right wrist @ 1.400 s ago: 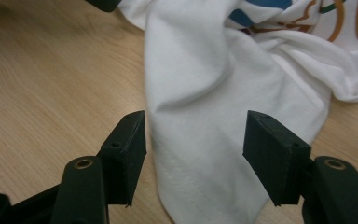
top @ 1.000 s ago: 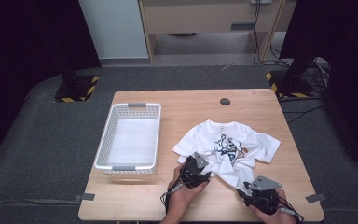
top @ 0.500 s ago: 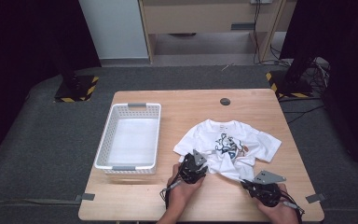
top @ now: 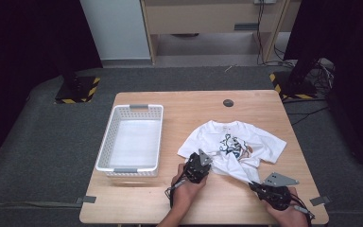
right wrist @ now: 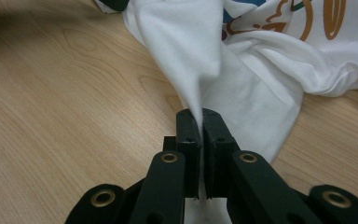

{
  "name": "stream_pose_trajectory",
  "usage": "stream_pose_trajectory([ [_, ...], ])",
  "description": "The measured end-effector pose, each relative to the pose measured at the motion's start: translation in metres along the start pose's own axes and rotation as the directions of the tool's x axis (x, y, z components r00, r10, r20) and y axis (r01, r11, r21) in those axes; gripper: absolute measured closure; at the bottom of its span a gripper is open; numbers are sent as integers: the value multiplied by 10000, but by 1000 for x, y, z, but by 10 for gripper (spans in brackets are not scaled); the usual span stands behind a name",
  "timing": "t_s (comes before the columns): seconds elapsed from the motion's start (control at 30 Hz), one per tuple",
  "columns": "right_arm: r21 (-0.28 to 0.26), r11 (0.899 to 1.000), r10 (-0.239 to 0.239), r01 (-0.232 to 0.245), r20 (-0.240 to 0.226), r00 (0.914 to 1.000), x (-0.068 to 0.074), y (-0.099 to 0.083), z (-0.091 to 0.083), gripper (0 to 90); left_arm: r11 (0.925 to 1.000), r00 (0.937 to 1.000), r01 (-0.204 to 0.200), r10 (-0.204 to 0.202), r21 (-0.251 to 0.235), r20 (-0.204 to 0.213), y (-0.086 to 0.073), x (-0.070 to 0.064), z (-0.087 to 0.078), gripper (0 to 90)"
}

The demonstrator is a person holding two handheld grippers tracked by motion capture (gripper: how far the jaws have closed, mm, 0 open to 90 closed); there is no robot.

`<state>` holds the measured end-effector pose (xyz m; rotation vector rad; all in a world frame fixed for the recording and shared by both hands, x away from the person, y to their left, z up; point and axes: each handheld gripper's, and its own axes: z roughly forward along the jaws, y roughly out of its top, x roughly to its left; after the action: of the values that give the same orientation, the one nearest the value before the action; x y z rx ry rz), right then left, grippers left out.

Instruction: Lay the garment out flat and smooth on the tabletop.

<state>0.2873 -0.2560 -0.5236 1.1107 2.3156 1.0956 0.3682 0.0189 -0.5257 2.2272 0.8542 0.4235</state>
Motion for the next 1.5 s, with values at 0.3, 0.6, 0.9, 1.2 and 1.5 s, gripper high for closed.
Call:
stream_pose_trajectory([
  [0.3, -183, 9998, 75, -79, -256, 9996, -2, 5, -4, 868, 9987, 10000, -78, 76, -509, -38, 5, -4, -22, 878],
  [0.6, -436, 9988, 173, -215, -935, 9955, -1, 11, -16, 867, 9966, 10000, -15, 21, -830, 75, 7, -10, -39, 877],
  [0.9, -603, 9977, 228, -310, -1315, 9911, 0, 16, -28, 835, 9972, 9993, -119, 144, -734, 332, 6, -19, -48, 875],
  [1.2, -468, 9984, 285, -309, -510, 9983, 3, 15, -23, 598, 9999, 9993, 107, -106, -24, 353, -4, -22, -32, 738],
  [1.5, -290, 9991, 308, -310, -57, 9995, -9, 2, -52, 587, 9997, 9993, 178, -172, -180, 346, -7, -34, -52, 448],
])
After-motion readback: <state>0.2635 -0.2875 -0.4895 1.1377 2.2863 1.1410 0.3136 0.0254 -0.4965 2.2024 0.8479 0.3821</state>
